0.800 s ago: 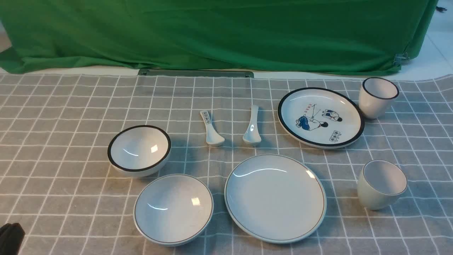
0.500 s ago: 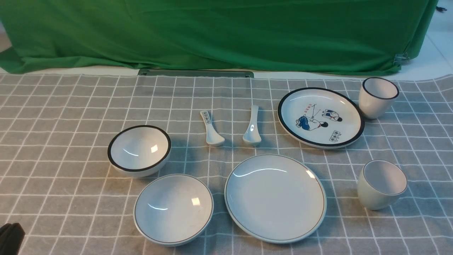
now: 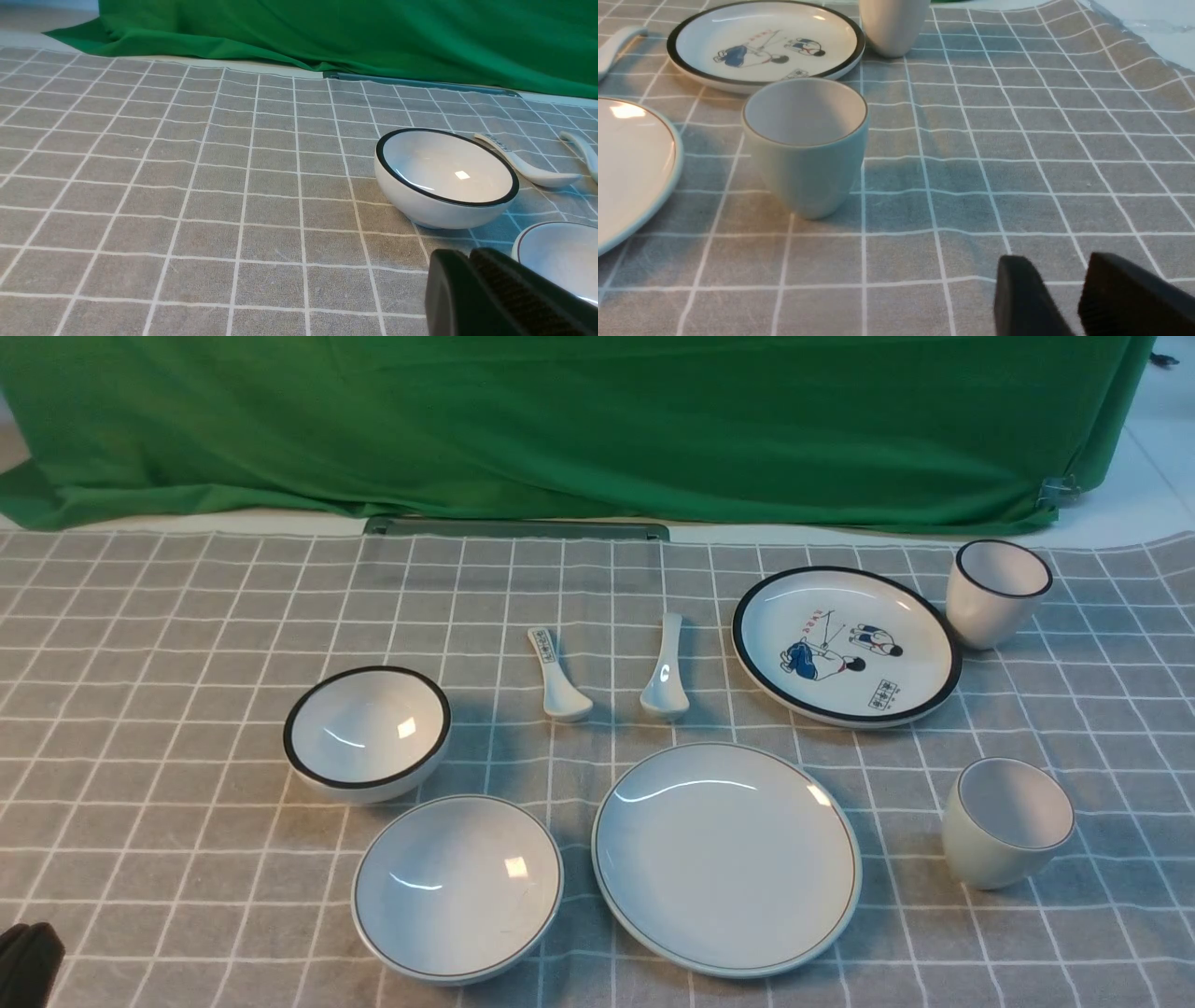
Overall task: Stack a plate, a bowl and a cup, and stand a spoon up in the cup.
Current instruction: Use the left arm to grab a blue rice bowl
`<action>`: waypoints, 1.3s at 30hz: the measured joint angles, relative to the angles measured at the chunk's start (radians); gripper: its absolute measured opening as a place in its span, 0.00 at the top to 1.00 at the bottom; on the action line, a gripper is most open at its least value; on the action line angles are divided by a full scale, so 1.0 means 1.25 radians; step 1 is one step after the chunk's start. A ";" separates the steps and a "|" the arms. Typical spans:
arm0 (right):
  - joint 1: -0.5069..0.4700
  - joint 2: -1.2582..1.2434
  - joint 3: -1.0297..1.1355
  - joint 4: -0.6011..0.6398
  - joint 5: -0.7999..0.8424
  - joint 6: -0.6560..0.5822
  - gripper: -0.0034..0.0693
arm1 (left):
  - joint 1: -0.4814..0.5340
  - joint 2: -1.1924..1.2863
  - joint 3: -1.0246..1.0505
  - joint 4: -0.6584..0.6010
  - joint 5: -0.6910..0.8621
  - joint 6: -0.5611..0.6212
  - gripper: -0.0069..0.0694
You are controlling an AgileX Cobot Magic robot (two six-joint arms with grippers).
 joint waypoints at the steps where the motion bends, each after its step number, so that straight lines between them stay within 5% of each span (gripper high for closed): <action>1: 0.000 0.000 0.000 0.000 0.000 -0.001 0.62 | 0.000 0.000 0.000 -0.018 -0.020 0.000 0.89; 10: 0.000 0.000 0.000 0.013 -0.023 0.026 0.62 | 0.000 0.000 0.000 -0.322 -0.268 -0.126 0.89; 16: 0.001 0.000 0.000 0.145 -0.211 0.311 0.62 | 0.000 0.000 0.000 -0.351 -0.499 -0.209 0.89; 22: 0.001 0.000 0.000 0.158 -0.304 0.321 0.62 | 0.000 0.007 -0.026 -0.350 -0.638 -0.366 0.89; 26: 0.001 0.000 0.000 0.160 -0.381 0.311 0.63 | 0.000 0.097 -0.218 -0.237 -0.408 -0.391 0.89; 29: 0.001 0.023 -0.073 0.160 -0.299 0.380 0.70 | 0.000 0.315 -0.478 -0.058 0.052 -0.340 0.89; 32: 0.020 0.136 -0.260 0.164 -0.070 0.262 0.81 | 0.000 0.552 -0.657 -0.012 0.391 -0.228 0.89; 35: 0.060 0.267 -0.428 0.170 0.139 0.123 0.87 | 0.000 0.734 -0.711 -0.020 0.525 -0.126 0.89; 39: 0.131 0.490 -0.657 0.170 0.486 -0.031 0.90 | -0.024 0.947 -0.719 -0.031 0.550 -0.085 0.90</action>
